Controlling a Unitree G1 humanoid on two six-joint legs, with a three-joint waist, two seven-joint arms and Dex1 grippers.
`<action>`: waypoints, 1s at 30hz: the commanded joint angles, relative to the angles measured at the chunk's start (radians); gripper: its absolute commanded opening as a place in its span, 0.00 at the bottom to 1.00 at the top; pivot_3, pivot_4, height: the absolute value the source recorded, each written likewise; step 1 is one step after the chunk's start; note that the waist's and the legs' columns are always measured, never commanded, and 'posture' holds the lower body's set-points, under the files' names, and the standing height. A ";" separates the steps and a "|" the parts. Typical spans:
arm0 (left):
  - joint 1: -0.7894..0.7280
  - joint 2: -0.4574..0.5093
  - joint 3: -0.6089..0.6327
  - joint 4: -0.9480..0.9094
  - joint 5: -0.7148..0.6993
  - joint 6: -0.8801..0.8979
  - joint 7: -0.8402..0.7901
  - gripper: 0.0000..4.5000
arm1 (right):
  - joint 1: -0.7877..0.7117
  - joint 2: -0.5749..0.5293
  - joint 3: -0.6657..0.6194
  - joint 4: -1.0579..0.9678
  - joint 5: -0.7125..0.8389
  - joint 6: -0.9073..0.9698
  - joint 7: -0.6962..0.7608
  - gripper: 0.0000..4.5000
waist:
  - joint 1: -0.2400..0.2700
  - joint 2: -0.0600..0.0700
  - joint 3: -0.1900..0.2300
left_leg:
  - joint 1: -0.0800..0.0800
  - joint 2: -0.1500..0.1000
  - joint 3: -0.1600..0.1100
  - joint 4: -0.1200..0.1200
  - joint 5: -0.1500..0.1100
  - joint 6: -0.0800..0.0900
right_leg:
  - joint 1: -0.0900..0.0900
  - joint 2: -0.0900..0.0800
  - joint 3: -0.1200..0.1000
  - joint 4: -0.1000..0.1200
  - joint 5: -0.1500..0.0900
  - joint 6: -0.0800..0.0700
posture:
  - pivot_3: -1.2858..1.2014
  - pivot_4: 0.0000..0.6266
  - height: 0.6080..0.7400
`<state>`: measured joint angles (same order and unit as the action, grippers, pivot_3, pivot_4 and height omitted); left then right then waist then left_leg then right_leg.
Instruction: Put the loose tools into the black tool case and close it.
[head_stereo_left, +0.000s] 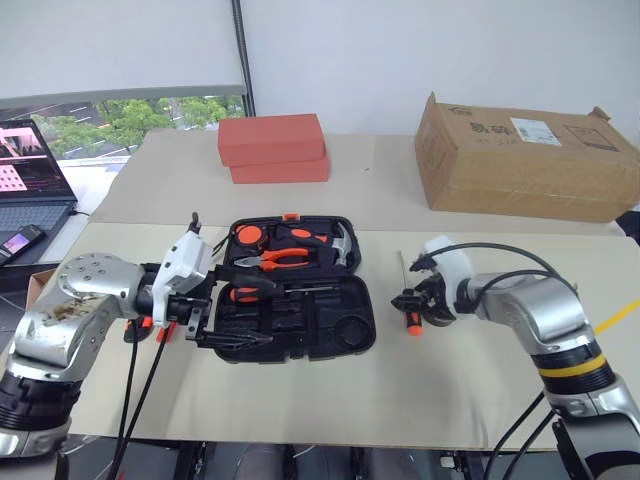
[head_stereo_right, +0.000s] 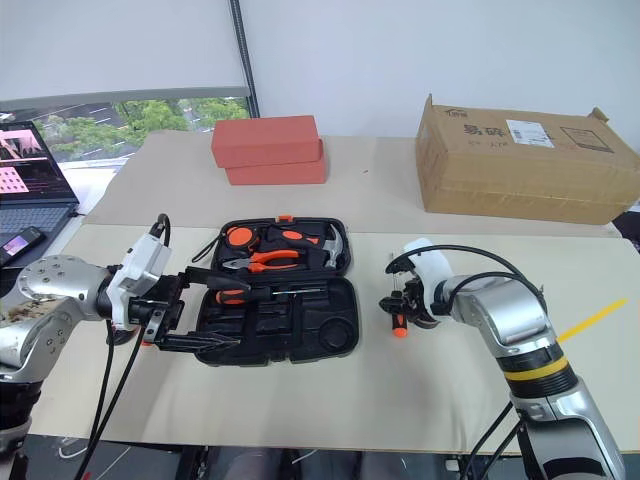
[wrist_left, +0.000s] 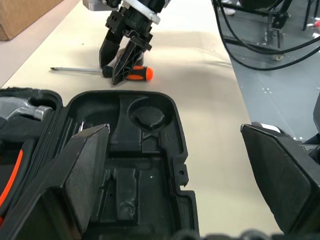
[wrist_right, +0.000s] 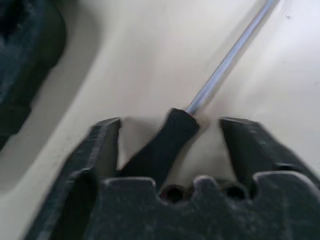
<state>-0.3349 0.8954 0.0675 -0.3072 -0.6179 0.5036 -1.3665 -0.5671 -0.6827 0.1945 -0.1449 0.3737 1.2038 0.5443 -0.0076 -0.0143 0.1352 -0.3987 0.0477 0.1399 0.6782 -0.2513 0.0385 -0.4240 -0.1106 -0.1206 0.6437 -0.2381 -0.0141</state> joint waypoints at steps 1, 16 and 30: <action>0.006 0.018 0.047 -0.037 -0.024 0.005 0.023 1.00 | -0.026 -0.001 0.010 0.005 -0.026 -0.029 0.009 0.45 | -0.001 0.000 0.000 | 0.000 0.000 0.000 0.000 0.000 0.000 | 0.000 0.000 0.000 0.000 0.000 0.000 | 0.52 0.24 0.78; 0.184 0.033 0.238 -0.052 -0.102 0.077 0.141 1.00 | -0.218 0.035 0.031 0.022 -0.064 -0.273 0.135 0.11 | -0.015 0.001 0.001 | 0.000 0.001 0.001 -0.001 0.002 -0.003 | -0.002 0.001 0.002 0.001 0.000 0.000 | 0.52 0.24 0.78; 0.477 0.029 0.472 -0.214 -0.131 0.069 0.206 1.00 | -0.325 0.135 0.314 0.252 -0.240 -0.878 0.608 0.11 | -0.005 0.001 0.002 | 0.000 0.000 0.000 -0.001 0.000 -0.002 | 0.000 -0.002 -0.001 -0.001 0.000 -0.001 | 0.52 0.24 0.78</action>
<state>0.1345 0.9170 0.4859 -0.4746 -0.7291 0.5808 -1.1673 -0.8573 -0.5579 0.5083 0.1015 0.1562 0.3837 1.1200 -0.0130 -0.0129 0.1368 -0.3985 0.0480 0.1403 0.6775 -0.2511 0.0364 -0.4247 -0.1122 -0.1214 0.6434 -0.2377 -0.0152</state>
